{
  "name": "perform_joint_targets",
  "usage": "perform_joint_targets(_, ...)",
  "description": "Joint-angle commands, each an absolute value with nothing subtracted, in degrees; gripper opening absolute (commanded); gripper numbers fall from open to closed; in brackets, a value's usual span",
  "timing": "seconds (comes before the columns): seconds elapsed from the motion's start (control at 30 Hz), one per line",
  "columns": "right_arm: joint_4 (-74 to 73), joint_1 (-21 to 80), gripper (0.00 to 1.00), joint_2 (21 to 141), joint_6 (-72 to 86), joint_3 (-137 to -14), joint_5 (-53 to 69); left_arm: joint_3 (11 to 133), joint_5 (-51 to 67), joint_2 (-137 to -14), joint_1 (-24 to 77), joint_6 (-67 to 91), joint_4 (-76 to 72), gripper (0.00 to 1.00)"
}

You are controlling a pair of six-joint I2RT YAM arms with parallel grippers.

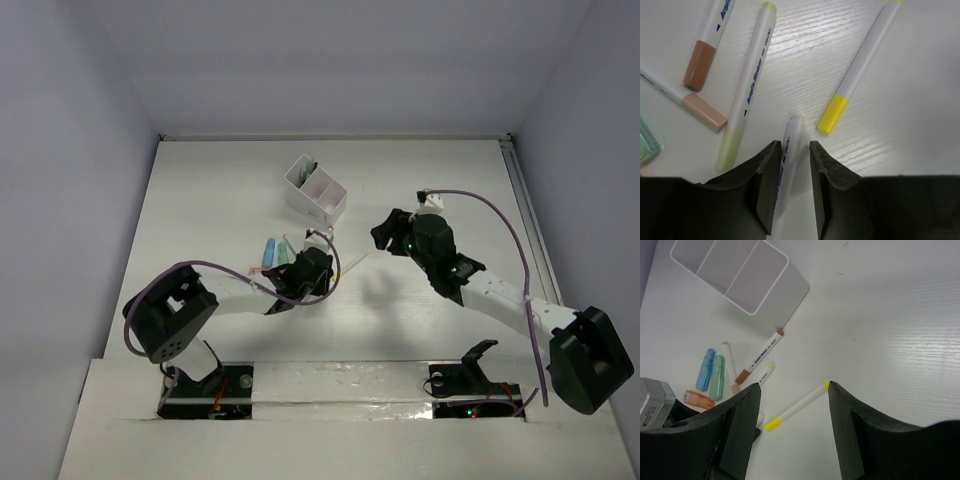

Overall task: Sort the stationery into containers
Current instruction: Pick up the pen from the center of the board.

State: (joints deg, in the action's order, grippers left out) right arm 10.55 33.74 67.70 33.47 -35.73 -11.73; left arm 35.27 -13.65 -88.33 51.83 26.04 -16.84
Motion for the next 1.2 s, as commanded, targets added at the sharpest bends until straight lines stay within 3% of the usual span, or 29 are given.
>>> perform_joint_targets(0.0,9.58,33.75,0.62,65.83,33.49,-35.42,-13.8,35.68,-15.99,-91.31,53.35,27.77,-8.8,0.29)
perform_joint_targets(0.13,9.58,33.75,0.62,64.34,33.49,-35.07,-14.06,36.21,-17.66,-92.55,53.88,28.65,-8.0,0.27)
perform_joint_targets(0.27,9.23,33.75,0.62,63.29,33.22,-34.63,-14.59,36.65,-19.42,-92.73,54.49,29.79,-7.03,0.06)
perform_joint_targets(0.37,9.05,33.75,0.62,62.84,33.13,-34.45,-14.94,36.83,-21.44,-91.5,55.1,30.15,-5.98,0.0)
perform_joint_targets(0.8,10.46,33.75,0.62,63.55,33.66,-33.75,-13.62,44.37,-23.82,-74.54,54.06,26.9,-6.76,0.0)
perform_joint_targets(1.17,11.07,33.75,0.62,61.79,33.4,-32.87,-12.49,60.36,-19.52,-83.13,43.16,18.9,-19.76,0.0)
